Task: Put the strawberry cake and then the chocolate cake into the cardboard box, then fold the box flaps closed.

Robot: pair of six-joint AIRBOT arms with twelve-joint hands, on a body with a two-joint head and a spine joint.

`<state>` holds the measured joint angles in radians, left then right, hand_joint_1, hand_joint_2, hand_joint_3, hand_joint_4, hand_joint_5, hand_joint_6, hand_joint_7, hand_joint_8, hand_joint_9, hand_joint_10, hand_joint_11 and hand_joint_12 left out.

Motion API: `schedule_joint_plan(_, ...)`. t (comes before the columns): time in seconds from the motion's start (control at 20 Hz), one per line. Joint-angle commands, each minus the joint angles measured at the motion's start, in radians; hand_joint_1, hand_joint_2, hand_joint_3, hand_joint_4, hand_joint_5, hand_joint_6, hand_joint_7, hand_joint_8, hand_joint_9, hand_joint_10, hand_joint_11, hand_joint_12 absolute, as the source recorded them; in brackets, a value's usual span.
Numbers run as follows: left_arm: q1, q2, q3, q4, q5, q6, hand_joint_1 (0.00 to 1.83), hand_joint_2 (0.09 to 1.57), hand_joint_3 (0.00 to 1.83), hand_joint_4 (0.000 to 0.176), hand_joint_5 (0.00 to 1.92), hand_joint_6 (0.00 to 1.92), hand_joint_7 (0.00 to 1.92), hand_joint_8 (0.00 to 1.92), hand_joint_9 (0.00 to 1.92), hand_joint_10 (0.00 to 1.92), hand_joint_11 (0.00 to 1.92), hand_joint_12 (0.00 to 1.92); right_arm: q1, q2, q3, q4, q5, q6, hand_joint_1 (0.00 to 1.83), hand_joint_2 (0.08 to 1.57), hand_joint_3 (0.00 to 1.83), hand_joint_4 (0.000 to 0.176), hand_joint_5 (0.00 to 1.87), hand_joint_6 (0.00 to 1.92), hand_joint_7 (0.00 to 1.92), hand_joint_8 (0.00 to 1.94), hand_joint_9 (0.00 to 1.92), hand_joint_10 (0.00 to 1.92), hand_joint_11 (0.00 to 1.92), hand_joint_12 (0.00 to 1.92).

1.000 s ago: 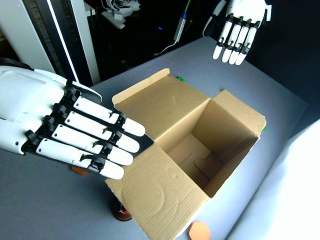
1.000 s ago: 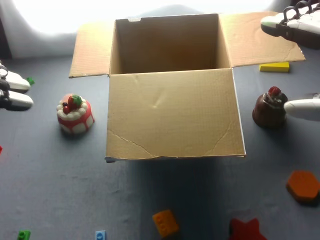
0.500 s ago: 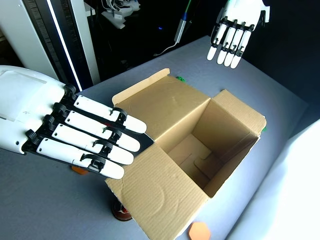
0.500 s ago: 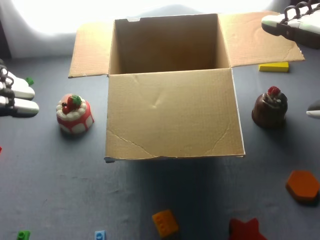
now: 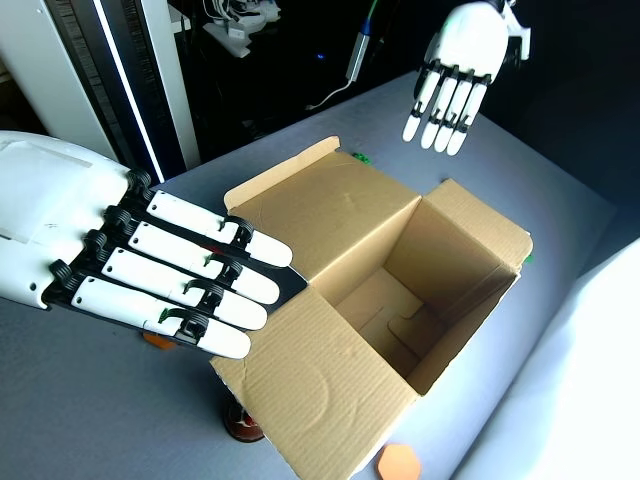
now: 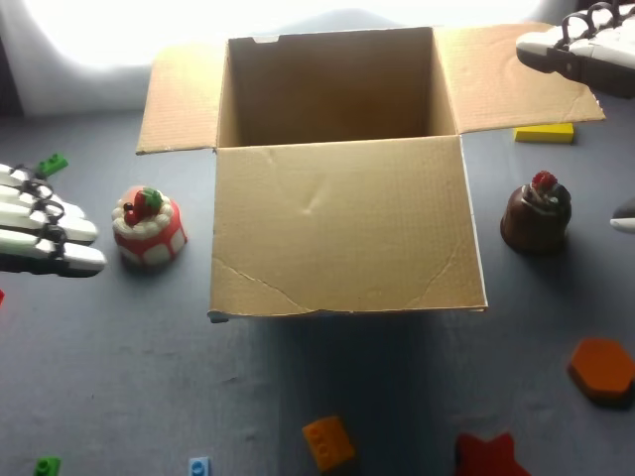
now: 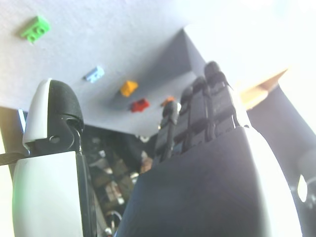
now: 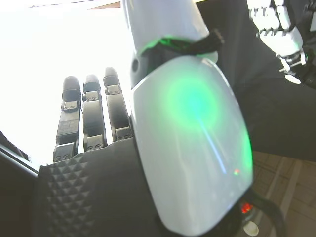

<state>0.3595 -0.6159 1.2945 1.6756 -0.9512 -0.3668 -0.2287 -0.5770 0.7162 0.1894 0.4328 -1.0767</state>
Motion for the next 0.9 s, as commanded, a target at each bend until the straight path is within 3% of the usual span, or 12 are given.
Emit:
schedule_joint_plan(0.0,0.002,-0.002,0.002,-0.09,0.007,0.024,1.11,1.04,0.0,0.05,0.07,0.01,0.05,0.0,0.06,0.0,0.0,0.45,0.01,0.012,0.0,-0.003,0.119,0.002,1.17,1.01,0.02,0.047,0.05,0.0,0.1,0.0,0.06,0.01,0.0,0.19)
schedule_joint_plan(0.2,0.083,-0.064,0.015,-0.14,0.034,0.089,1.07,1.06,0.01,0.05,0.03,0.0,0.02,0.0,0.04,0.0,0.0,0.3,0.01,0.012,0.0,-0.003,0.12,0.002,1.19,0.97,0.0,0.057,0.08,0.01,0.1,0.0,0.07,0.0,0.0,0.3)
schedule_joint_plan(0.25,0.094,-0.083,0.024,-0.157,0.043,0.096,1.09,1.06,0.01,0.042,0.05,0.01,0.03,0.0,0.05,0.01,0.0,0.34,0.01,0.012,0.0,-0.003,0.12,0.002,1.19,0.96,0.0,0.057,0.1,0.01,0.13,0.01,0.1,0.01,0.0,0.41)
schedule_joint_plan(0.35,0.107,-0.113,0.039,-0.201,0.062,0.121,1.09,1.06,0.0,0.046,0.04,0.0,0.03,0.0,0.04,0.0,0.0,0.31,0.01,0.012,0.0,-0.003,0.12,0.002,1.21,0.95,0.0,0.054,0.08,0.0,0.11,0.0,0.1,0.01,0.0,0.32)
schedule_joint_plan(0.45,0.115,-0.145,0.057,-0.223,0.08,0.133,1.1,1.04,0.0,0.047,0.07,0.01,0.06,0.01,0.06,0.01,0.0,0.44,0.01,0.012,0.0,-0.003,0.12,0.002,1.2,0.97,0.0,0.048,0.08,0.01,0.11,0.0,0.08,0.0,0.0,0.32)
schedule_joint_plan(0.85,0.133,-0.262,0.141,-0.262,0.122,0.169,1.09,1.04,0.0,0.048,0.05,0.0,0.05,0.0,0.06,0.0,0.0,0.39,0.01,0.012,0.0,-0.003,0.12,0.002,1.2,0.98,0.01,0.038,0.06,0.0,0.12,0.0,0.07,0.0,0.0,0.2)
